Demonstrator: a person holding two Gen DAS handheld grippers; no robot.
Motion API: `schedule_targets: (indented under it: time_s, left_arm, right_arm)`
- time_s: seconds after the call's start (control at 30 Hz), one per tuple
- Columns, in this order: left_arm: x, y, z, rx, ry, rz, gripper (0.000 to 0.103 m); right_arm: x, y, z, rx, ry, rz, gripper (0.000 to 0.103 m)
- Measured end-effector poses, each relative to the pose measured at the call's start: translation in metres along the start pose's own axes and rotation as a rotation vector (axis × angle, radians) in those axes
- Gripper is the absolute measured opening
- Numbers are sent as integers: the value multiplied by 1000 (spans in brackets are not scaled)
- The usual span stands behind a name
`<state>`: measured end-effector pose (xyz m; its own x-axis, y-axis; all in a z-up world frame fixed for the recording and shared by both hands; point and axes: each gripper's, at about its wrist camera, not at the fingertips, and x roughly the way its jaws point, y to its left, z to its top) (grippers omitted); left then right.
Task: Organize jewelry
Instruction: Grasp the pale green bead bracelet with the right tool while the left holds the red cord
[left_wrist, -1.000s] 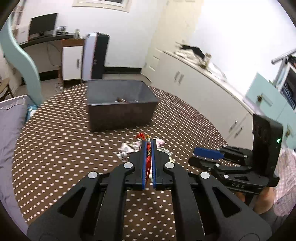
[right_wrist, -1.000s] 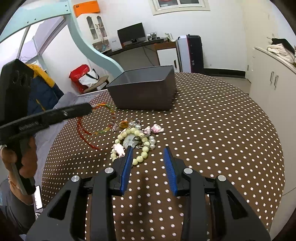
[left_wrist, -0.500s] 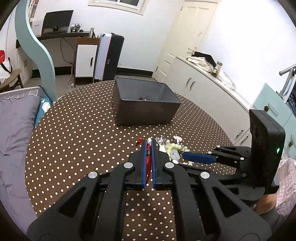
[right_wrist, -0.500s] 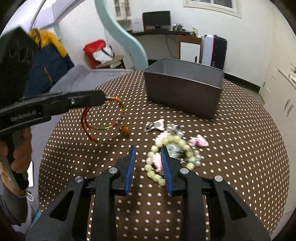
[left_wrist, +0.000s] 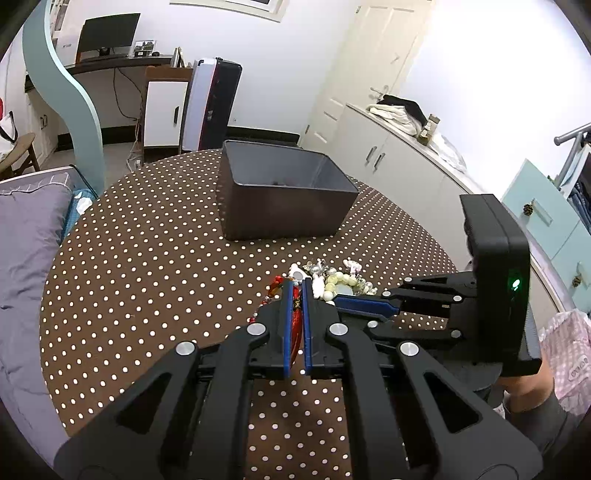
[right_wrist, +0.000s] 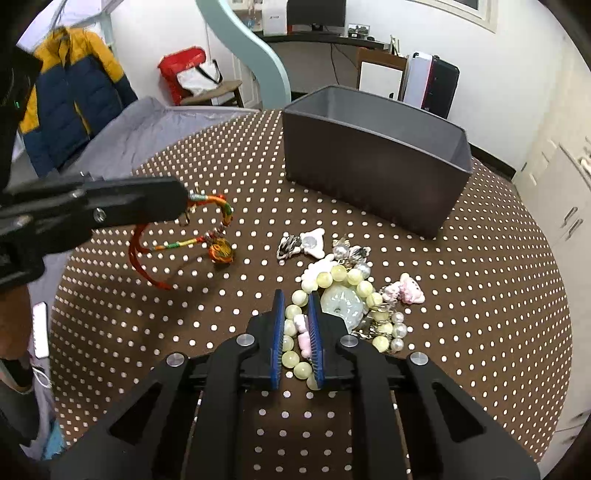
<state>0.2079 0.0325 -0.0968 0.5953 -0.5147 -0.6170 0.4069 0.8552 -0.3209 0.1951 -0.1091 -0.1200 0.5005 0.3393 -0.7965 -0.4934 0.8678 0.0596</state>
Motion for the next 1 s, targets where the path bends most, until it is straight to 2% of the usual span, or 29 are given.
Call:
schedule_targets:
  time_s: [0.03, 0.17, 0.27, 0.37, 0.53, 0.63, 0.77, 0.93, 1.0]
  left_arm:
    - [0, 0, 1, 1, 0, -4, 5]
    - [-4, -3, 5, -1, -10, -29, 5]
    - [-5, -6, 7, 3, -16, -33, 5]
    - [-6, -7, 7, 2, -18, -27, 5]
    - [-7, -5, 2, 9, -11, -3, 5]
    - [-8, -2, -1, 5, -6, 3, 5]
    - [-6, 1, -2, 6, 0, 2, 5]
    - [-2, 0, -2, 9, 12, 0, 5]
    - [-1, -2, -1, 11, 13, -2, 5]
  right_arm:
    - [-6, -4, 0, 23, -24, 35, 0]
    - [-33, -15, 0, 80, -91, 95, 0]
    - [-39, -13, 3, 81, -64, 136, 0]
    - [-28, -4, 6, 63, -37, 83, 3]
    - [1, 8, 6, 50, 50, 58, 3]
    - [4, 8, 9, 52, 56, 19, 3]
    - [12, 10, 8, 29, 95, -22, 10]
    - [15, 15, 8, -11, 78, -43, 9]
    - [13, 11, 5, 0, 52, -20, 8]
